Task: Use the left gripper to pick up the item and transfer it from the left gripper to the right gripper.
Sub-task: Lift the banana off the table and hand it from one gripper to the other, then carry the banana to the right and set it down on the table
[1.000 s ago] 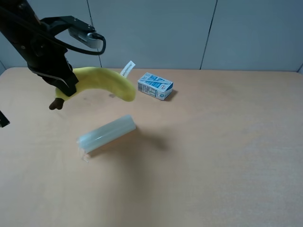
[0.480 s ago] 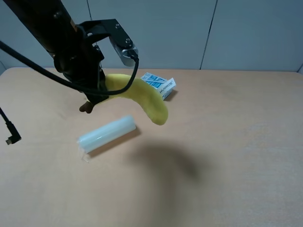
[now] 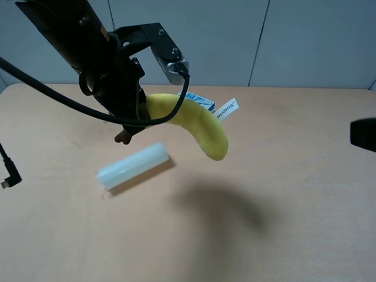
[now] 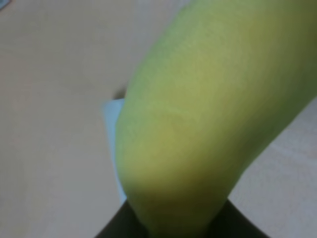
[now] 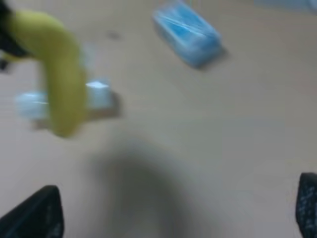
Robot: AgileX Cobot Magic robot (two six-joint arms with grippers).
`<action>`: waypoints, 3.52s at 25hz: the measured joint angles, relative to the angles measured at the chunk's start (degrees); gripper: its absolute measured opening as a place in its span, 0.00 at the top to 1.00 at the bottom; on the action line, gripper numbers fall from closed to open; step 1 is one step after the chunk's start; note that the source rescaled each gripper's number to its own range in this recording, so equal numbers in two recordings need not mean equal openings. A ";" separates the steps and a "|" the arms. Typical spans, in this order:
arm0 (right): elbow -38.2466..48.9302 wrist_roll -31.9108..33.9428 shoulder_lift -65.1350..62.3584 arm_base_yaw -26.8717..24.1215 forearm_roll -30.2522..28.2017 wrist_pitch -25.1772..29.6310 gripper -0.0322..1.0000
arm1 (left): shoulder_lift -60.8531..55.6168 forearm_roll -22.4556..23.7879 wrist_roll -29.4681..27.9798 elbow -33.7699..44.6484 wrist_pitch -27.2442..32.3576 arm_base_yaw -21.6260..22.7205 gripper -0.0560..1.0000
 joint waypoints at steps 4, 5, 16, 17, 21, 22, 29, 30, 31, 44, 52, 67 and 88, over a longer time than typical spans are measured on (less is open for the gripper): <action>-3.09 -3.60 8.13 8.59 0.74 -3.32 0.00 | 0.00 -0.49 0.00 0.00 -0.11 0.00 0.95; -4.06 -4.00 10.32 10.91 0.38 -4.18 0.00 | 0.00 -0.78 0.00 0.00 -0.15 0.00 0.95; -8.04 -6.54 29.71 27.05 -2.36 -14.52 0.00 | 0.00 -1.24 0.00 0.00 -0.47 0.00 0.95; -8.04 -6.73 31.05 27.77 -2.49 -15.52 0.00 | 0.00 -1.24 0.00 0.00 -0.47 0.00 0.95; -8.16 -7.31 35.55 29.88 -2.48 -19.24 0.00 | 0.00 -1.24 0.00 0.00 -0.59 0.00 0.95; -8.21 -7.31 36.45 30.16 -2.42 -20.06 0.00 | 0.00 -1.24 0.00 0.00 -0.73 0.00 0.95; -8.34 -7.51 44.10 30.40 -1.81 -24.23 0.00 | 0.00 -1.24 0.00 0.00 -2.10 0.00 0.95; -8.34 -7.51 44.92 30.40 -1.72 -24.72 0.00 | 0.00 -1.24 0.00 0.00 -2.12 0.00 0.95; -8.34 -7.51 45.84 30.40 -1.58 -25.05 0.00 | 0.00 -1.24 0.00 0.00 -2.12 0.00 0.95; -8.34 -7.51 50.31 30.40 1.14 -29.13 0.95 | 0.00 -1.18 0.00 0.00 -3.30 0.00 0.95; -8.38 -7.51 50.35 30.40 1.19 -29.50 0.95 | 0.00 -0.43 -0.20 0.00 -6.98 0.00 0.20; -8.38 -7.51 50.41 30.40 1.19 -30.41 0.95 | -13.93 12.48 -22.21 -4.67 11.12 -0.18 0.00; -8.38 -7.51 50.41 30.40 1.19 -30.41 0.95 | -73.23 12.68 -38.68 28.92 23.36 -0.18 0.00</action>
